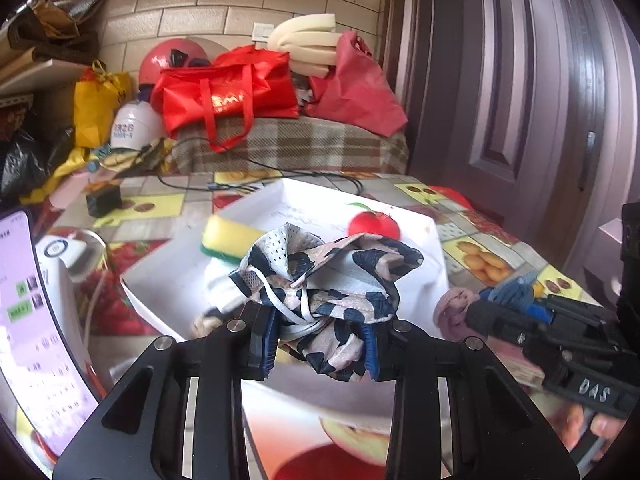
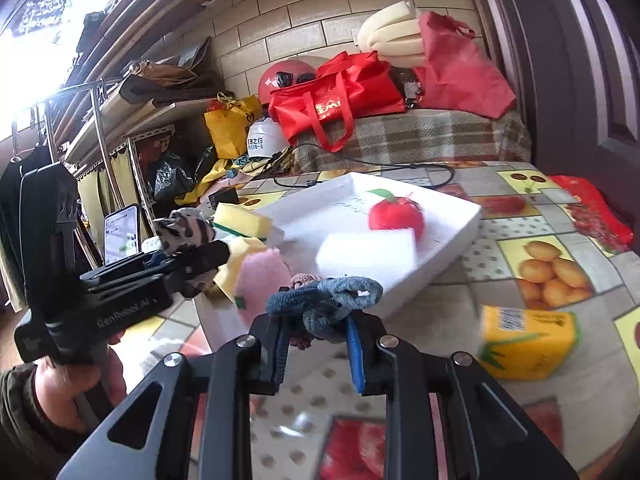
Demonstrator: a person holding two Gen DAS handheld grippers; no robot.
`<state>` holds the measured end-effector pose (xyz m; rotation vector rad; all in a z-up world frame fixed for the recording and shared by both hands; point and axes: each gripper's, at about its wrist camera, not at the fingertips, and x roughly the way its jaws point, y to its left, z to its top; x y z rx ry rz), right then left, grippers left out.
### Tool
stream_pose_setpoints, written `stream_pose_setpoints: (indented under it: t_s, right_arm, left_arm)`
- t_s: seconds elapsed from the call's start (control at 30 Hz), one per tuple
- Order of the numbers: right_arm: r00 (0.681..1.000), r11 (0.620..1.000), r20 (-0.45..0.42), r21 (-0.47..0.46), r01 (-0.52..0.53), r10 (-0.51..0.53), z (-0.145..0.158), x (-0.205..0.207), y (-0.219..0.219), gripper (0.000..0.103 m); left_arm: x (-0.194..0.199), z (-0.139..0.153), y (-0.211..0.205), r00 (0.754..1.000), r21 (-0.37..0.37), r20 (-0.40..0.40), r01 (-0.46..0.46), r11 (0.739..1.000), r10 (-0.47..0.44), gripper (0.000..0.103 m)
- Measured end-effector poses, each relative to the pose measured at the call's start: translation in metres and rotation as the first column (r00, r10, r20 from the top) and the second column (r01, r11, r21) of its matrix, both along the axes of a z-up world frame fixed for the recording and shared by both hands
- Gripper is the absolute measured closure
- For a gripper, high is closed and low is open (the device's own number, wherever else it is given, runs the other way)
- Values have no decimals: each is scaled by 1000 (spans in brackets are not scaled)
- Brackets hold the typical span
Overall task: Organize soft objects
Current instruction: 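Carry the cloth over the box with left tool while right tool carries the hair tie, then release the cloth into the box with left tool while right tool releases the hair tie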
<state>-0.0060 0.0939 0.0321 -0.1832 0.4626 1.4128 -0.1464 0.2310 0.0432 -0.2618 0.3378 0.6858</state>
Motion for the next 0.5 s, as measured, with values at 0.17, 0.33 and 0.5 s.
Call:
stream_pose_setpoints:
  t_s: [0.17, 0.33, 0.5]
  right_arm:
    - [1000, 1000, 15, 10, 22, -22, 2, -10, 19, 79]
    - [998, 998, 1, 15, 59, -59, 3, -6, 40, 79]
    - [995, 995, -2, 10, 97, -97, 3, 1, 58, 79]
  left_arm:
    - [5, 3, 12, 998, 60, 1, -61, 996, 61, 70]
    - [16, 5, 27, 994, 116, -3, -111, 987, 112, 70]
    - [33, 2, 47, 994, 73, -45, -96, 993, 99, 70]
